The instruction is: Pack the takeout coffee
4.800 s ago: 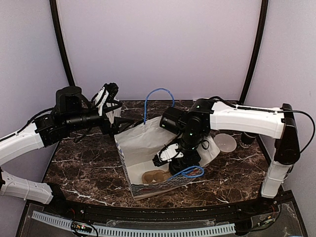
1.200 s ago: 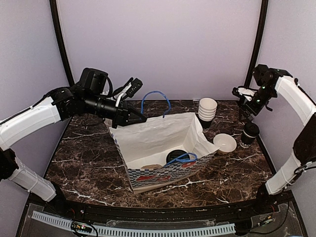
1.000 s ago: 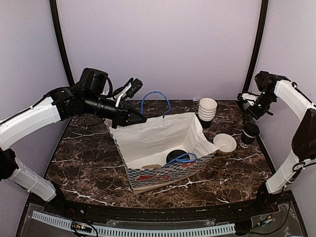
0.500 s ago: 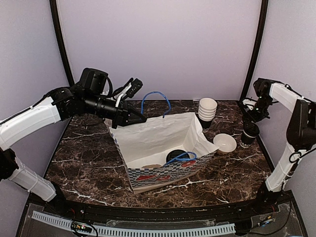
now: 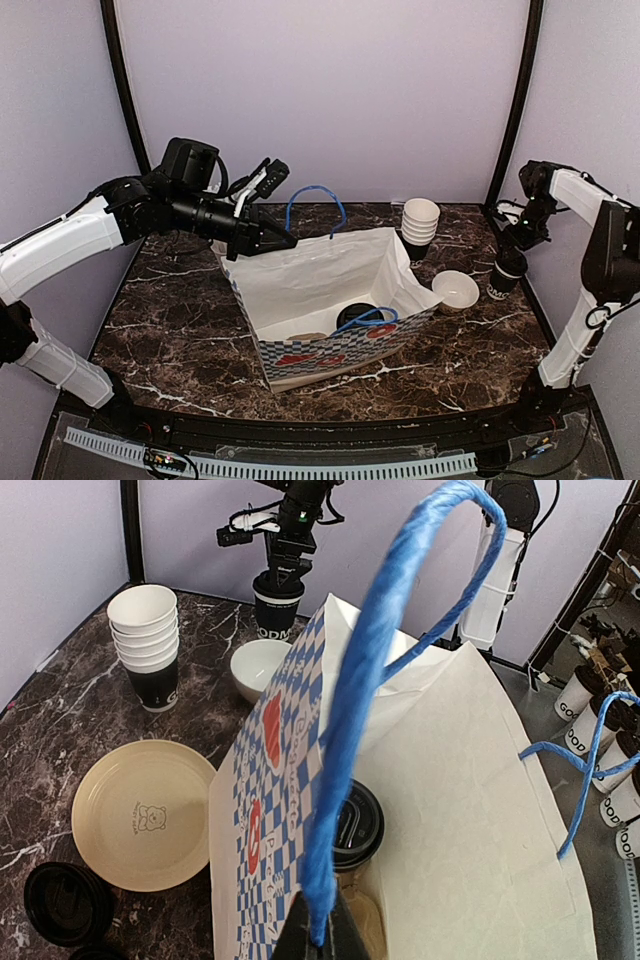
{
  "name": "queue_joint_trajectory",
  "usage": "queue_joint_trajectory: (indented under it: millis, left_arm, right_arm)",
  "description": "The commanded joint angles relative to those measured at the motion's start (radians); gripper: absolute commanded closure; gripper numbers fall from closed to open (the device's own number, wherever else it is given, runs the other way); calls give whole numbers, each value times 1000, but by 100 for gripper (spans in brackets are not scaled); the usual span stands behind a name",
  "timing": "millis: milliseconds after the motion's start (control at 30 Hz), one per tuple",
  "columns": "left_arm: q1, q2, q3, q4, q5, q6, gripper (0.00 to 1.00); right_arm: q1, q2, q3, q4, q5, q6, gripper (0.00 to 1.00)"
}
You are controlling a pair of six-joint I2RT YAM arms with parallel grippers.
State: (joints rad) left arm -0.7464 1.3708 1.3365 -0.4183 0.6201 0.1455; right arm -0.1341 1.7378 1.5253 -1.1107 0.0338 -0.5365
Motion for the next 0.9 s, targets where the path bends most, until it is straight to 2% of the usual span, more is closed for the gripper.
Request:
queue_joint_trajectory:
  millis: [0,433,567,867]
  left_arm:
    - [-6,-13,-8,-7,10,9,100]
    - [-19,-20,7,-1,18,16,100]
    - [-91,-42,1,-4,30,46,100]
    - [-284,-62,-21,-50,-50,39,100]
  right_arm:
    - [-12,21,1,-38,-29,7,18]
    - [-15,-39,-30,-28,-41,1,30]
    - [-15,-85,-27,-25,-45,-1,31]
    - [-15,-131,-63,-10,-55,-2,32]
